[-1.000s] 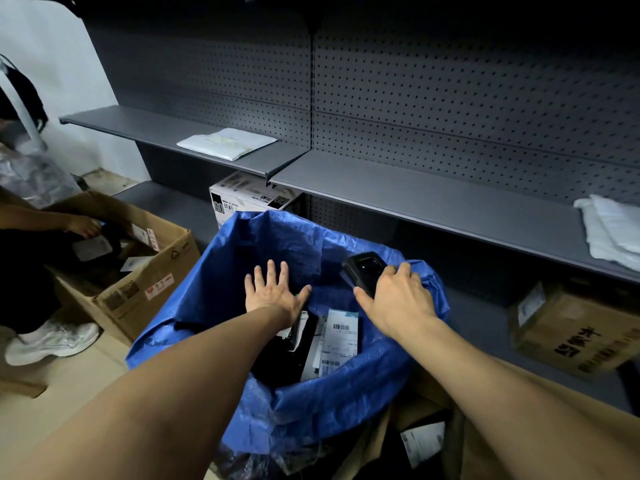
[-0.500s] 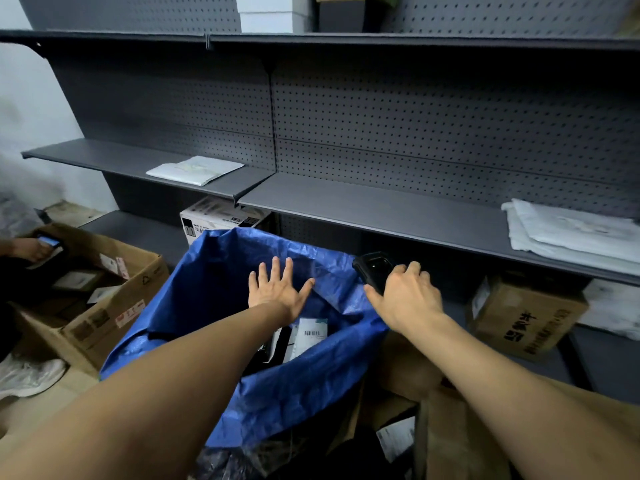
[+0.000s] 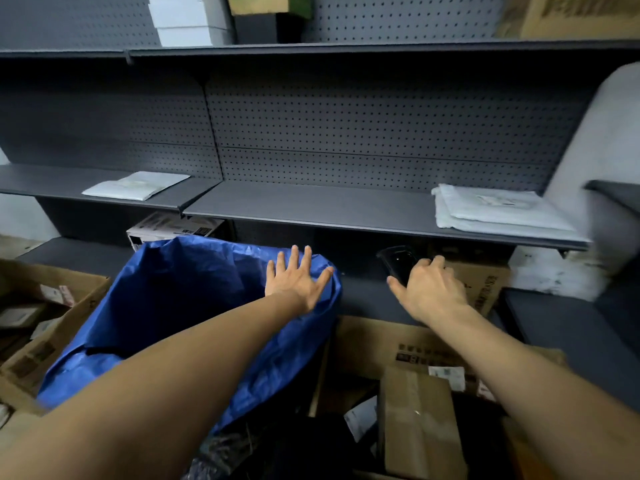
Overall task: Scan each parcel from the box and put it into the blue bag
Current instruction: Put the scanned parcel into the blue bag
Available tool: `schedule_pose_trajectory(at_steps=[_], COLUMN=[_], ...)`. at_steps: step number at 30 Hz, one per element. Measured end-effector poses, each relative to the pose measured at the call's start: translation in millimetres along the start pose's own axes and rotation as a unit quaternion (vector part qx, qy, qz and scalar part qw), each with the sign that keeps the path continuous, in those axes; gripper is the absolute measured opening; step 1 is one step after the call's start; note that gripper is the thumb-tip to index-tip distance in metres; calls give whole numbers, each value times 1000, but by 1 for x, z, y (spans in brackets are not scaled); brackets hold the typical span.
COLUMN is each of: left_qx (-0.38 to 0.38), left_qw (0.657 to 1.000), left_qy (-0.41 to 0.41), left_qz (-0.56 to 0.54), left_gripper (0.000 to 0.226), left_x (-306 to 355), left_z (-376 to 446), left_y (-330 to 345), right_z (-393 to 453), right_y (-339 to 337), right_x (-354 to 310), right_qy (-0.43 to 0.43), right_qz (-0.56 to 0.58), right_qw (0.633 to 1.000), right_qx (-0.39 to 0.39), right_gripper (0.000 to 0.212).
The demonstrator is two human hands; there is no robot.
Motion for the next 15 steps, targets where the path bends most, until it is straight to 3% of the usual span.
schedule_pose_trajectory(at_steps=[7, 15], left_qx=[4, -41], left_qw=[999, 996], left_qy=[47, 70], left_qz=[26, 35], left_gripper=[80, 80], left_x=[70, 120], left_z=[-6, 6], left_y=[25, 76], right_z=[-10, -5], right_y=[7, 40], right_x=[80, 142], right_qy=[48, 88], right_qz=[19, 33], right_qw=[999, 995], right_qx=[-4, -32], right_gripper=[85, 82])
Point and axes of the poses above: each hand's wrist, its own z-axis towards the middle knuckle, its own y-axis out of the palm, x = y × z, the point moved 10 cm from there along z, towards the middle knuckle, and after that the axes turned 13 degrees about -x, right-handed, at the moved point
